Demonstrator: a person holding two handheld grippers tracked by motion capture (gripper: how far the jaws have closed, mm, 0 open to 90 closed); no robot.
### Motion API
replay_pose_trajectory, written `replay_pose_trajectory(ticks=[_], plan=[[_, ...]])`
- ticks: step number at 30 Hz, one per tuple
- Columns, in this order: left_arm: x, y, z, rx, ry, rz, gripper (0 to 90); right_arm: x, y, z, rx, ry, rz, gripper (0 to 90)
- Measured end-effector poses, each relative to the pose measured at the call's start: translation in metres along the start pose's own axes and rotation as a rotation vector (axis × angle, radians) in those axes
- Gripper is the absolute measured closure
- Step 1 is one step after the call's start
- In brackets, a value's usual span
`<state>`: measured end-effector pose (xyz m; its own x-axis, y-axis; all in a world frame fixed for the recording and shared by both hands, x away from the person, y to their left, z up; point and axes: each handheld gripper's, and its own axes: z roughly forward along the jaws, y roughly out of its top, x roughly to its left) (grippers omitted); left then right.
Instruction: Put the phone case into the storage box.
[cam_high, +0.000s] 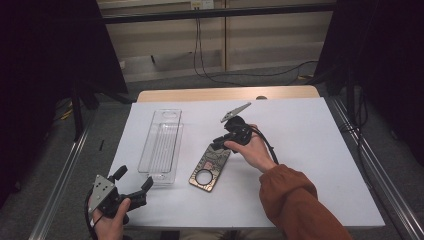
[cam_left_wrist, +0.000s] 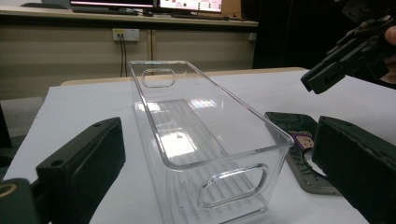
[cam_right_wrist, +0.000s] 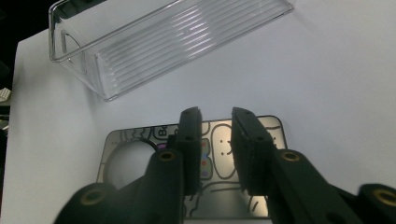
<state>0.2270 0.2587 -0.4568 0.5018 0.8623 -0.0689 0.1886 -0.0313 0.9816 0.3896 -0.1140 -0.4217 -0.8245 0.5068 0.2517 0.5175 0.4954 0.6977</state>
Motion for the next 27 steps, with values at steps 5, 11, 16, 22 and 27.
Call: replay_pose_trajectory(ticks=[5, 11, 16, 22, 27], plan=[[0.001, 0.000, -0.001, -0.004, 0.001, 0.002, 2.8, -0.002, 0.008, 0.010, 0.051, 0.000, -0.034, 90.0], [0.000, 0.000, 0.000, -0.004, -0.003, 0.001, 2.8, -0.005, 0.020, 0.023, 0.096, -0.020, -0.047, 90.0], [0.001, 0.000, 0.000, -0.005, 0.005, -0.003, 2.8, -0.012, 0.027, 0.031, 0.129, -0.038, -0.039, 90.0], [0.001, 0.000, 0.000, -0.008, -0.003, -0.003, 2.8, -0.013, 0.033, 0.044, 0.158, -0.042, -0.055, 90.0], [0.001, 0.000, -0.001, -0.008, -0.005, -0.002, 2.8, -0.013, 0.029, 0.056, 0.192, -0.046, -0.063, 90.0]])
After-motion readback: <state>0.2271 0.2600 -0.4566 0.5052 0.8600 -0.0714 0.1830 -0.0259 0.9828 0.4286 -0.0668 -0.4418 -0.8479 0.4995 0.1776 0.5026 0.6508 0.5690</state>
